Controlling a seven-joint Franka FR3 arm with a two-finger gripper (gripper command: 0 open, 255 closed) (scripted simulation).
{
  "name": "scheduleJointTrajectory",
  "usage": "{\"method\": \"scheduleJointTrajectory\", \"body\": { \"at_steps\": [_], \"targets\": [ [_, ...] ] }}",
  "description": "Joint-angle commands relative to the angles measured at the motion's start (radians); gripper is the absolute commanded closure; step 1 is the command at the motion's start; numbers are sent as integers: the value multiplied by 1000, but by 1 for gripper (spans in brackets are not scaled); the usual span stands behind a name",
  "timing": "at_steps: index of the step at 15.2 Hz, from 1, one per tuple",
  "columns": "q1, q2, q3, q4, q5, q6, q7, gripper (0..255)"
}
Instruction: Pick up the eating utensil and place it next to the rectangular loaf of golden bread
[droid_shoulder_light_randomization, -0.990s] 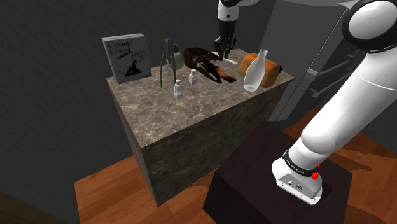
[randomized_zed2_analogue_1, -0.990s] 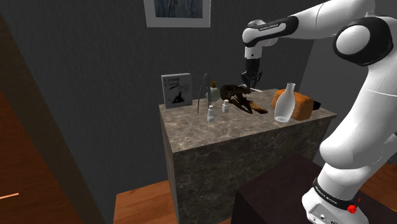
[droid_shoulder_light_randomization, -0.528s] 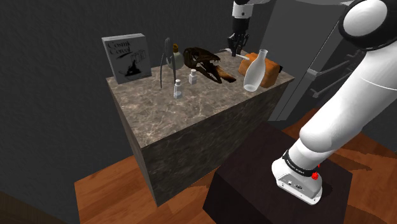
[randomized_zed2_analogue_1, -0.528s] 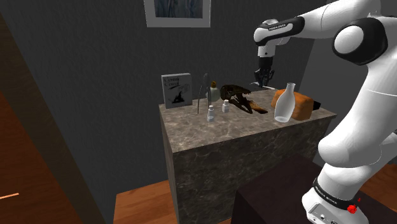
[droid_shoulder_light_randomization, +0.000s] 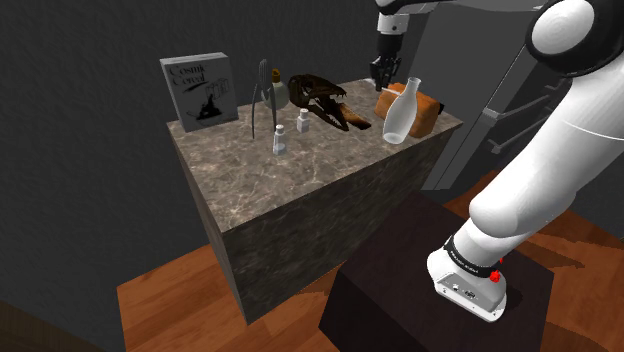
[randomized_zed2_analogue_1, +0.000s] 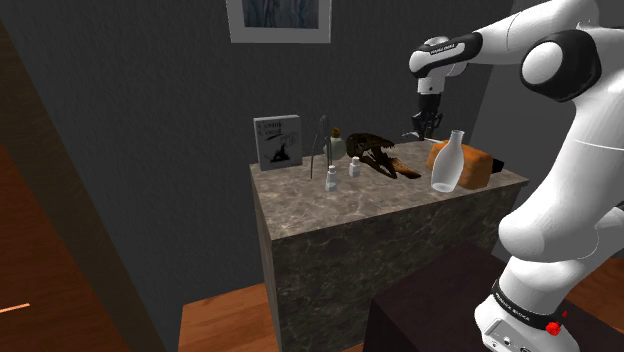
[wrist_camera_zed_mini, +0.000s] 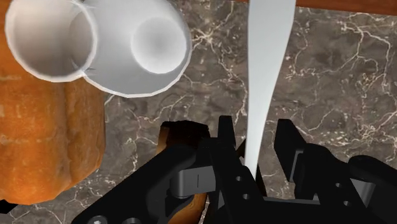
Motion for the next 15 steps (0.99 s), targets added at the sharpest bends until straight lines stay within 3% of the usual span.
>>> {"method": "scheduleJointTrajectory", "body": {
  "at_steps": [1,15],
  "targets": [
    [0,3,0,-21,0,24,0,255],
    [-1,36,0,-170,0,206,3,255]
  ]
}}
